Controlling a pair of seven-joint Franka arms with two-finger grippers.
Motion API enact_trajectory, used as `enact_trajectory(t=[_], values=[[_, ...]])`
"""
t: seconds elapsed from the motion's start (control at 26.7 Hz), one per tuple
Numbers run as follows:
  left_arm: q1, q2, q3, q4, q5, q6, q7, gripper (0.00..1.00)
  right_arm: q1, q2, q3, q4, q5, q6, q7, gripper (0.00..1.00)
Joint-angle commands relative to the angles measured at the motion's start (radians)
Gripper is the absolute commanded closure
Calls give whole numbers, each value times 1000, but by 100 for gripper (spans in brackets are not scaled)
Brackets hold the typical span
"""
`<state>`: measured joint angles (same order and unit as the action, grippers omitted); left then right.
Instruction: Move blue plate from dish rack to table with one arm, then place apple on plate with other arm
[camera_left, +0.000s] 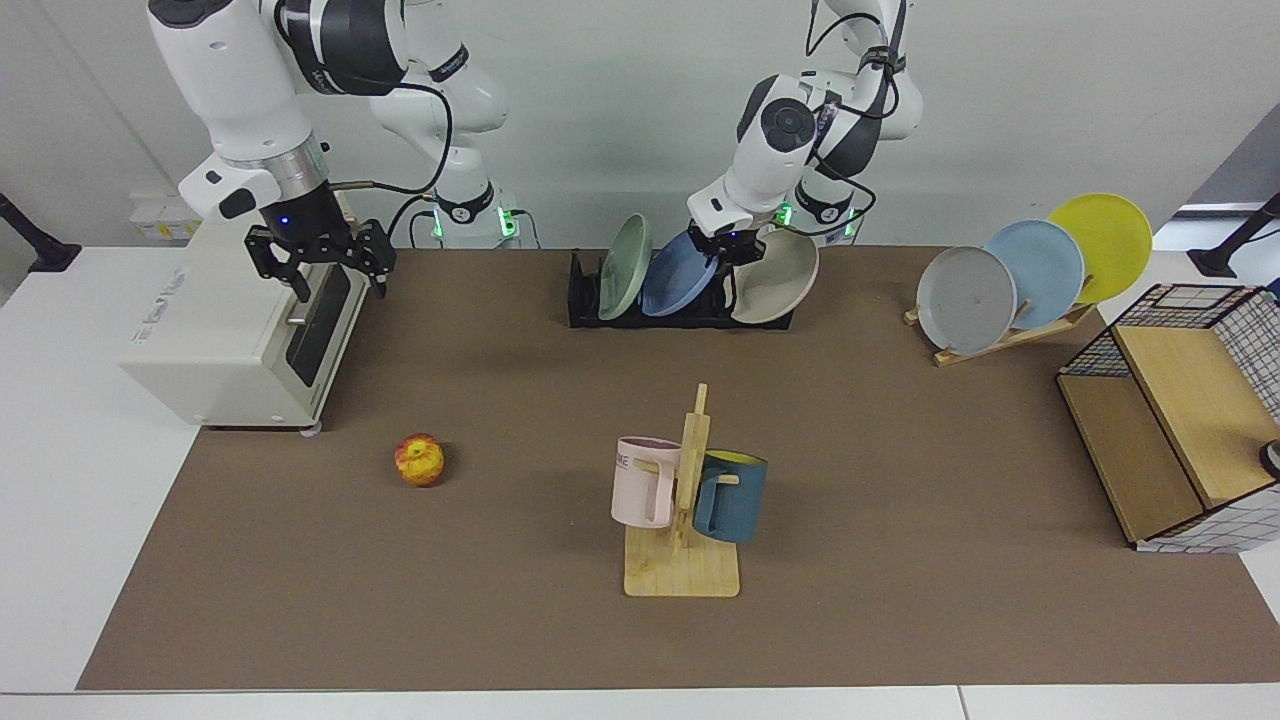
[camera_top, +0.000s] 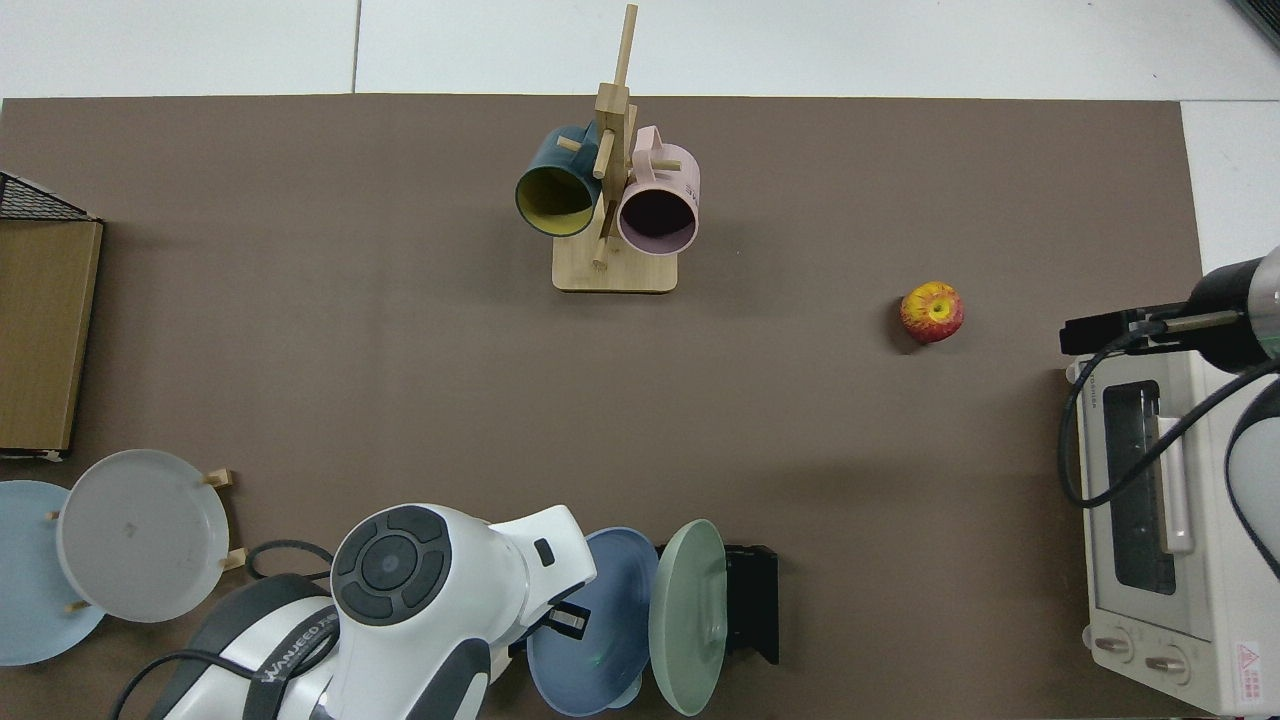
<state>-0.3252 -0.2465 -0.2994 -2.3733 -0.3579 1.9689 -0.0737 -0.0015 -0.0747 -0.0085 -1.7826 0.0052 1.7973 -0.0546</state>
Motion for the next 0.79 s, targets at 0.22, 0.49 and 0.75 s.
enact_trajectory(t=[0.22, 0.49, 0.75], values=[[51, -8, 9, 100, 7, -94, -49, 100, 2, 65, 5, -4, 6, 143, -24, 0], [162, 48, 9, 173, 7, -61, -19, 100, 2, 174, 8, -4, 19, 253, -22, 0], [261, 151, 11, 216, -15, 82, 71, 100, 44, 306, 16, -6, 21, 393, 1, 0]])
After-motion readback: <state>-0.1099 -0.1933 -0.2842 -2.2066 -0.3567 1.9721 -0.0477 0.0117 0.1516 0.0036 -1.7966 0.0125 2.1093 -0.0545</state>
